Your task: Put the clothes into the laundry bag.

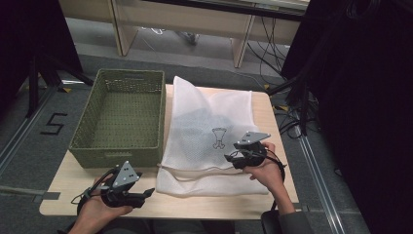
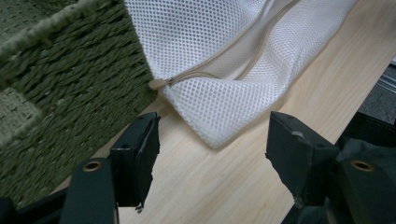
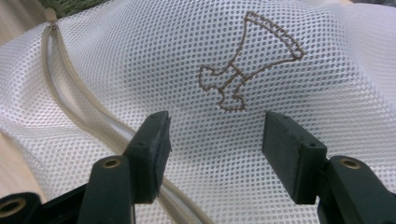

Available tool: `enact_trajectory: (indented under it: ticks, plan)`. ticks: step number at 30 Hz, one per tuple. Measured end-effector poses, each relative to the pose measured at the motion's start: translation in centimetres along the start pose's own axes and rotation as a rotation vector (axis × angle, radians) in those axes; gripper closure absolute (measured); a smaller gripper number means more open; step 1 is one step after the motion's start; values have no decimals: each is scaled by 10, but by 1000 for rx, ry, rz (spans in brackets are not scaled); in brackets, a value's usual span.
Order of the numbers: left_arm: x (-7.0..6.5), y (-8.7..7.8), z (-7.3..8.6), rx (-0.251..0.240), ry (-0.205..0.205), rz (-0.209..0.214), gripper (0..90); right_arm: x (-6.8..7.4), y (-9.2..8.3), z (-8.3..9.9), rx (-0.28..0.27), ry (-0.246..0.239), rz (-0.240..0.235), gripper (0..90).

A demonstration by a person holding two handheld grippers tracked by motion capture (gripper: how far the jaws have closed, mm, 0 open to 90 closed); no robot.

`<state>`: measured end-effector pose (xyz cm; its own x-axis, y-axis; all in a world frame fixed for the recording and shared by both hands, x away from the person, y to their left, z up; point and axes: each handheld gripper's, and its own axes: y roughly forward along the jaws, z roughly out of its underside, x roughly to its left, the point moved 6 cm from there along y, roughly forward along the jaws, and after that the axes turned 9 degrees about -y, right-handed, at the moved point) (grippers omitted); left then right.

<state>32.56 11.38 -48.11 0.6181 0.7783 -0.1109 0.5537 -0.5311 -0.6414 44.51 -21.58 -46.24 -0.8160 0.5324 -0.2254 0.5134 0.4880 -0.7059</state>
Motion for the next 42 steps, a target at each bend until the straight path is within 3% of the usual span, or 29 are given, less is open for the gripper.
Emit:
enact_trajectory:
  ticks: [4, 10, 17, 27, 34, 42]
  plan:
    - [5, -5, 4, -13, -14, -8, 309, 2, -4, 2, -17, 11, 18, 400]
    - [11, -12, 11, -40, -42, -19, 181, 16, -4, 6, -24, 25, 26, 367]
    - [14, -18, 25, -36, -31, -17, 199, 44, -8, 7, -41, 25, 0, 344]
    - [12, -17, 34, -22, -34, -26, 189, 72, -12, 25, 2, 14, -60, 336]
    - [12, -14, 34, -13, -29, -26, 190, 76, -8, 37, 46, -5, -77, 336]
    - [12, -15, 33, -17, -29, -23, 190, 77, -6, 37, 53, -16, -81, 336]
